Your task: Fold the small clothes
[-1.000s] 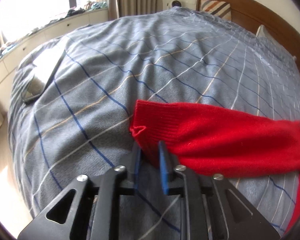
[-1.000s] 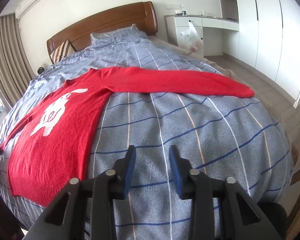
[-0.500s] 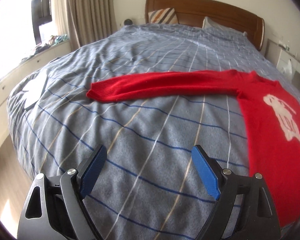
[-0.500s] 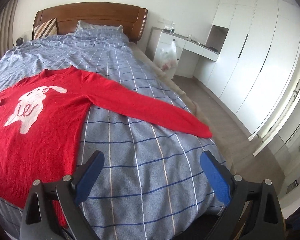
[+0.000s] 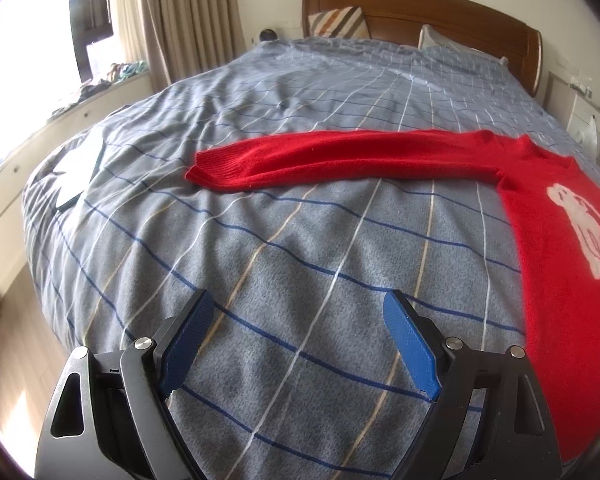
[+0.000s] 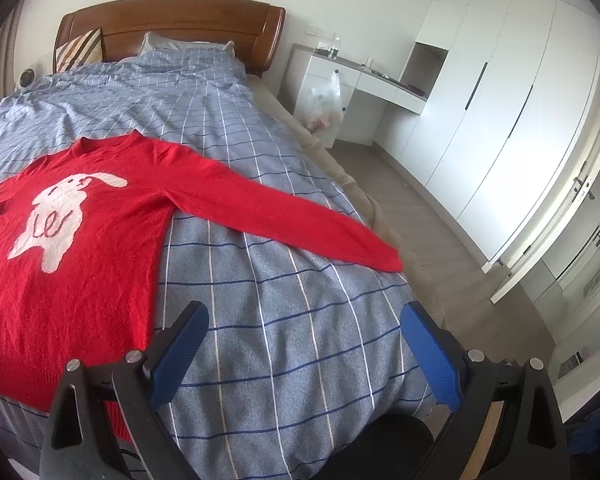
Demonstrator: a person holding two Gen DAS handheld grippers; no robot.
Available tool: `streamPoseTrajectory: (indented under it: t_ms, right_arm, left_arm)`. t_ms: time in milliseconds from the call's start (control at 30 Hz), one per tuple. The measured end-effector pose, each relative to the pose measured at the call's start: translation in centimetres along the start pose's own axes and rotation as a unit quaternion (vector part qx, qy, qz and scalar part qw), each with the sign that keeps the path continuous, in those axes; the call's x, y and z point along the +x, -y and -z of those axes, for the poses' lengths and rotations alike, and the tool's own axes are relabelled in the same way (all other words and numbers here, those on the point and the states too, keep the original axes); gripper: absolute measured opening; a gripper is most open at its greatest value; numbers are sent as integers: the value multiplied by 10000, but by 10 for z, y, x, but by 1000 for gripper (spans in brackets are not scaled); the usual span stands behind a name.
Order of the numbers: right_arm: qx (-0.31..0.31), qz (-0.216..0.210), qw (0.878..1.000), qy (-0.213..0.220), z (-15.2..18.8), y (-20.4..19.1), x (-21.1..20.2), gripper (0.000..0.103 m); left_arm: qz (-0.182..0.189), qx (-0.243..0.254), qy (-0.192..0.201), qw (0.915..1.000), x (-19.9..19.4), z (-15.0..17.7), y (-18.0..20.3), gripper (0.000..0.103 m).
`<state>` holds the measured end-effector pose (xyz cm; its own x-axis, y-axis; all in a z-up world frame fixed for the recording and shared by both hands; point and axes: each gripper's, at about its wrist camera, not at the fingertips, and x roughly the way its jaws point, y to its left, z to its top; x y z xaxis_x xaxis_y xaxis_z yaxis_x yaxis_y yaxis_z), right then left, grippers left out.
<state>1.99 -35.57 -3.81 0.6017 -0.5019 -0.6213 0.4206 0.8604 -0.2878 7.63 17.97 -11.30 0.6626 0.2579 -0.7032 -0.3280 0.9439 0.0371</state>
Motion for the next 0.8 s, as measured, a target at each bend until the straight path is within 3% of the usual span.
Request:
streamPoseTrajectory:
  t_ms: [800]
  right_arm:
    - [-297, 339, 9990, -62, -8, 2, -8, 96]
  left_arm:
    - [-105, 10, -117, 9999, 4, 2, -1, 88]
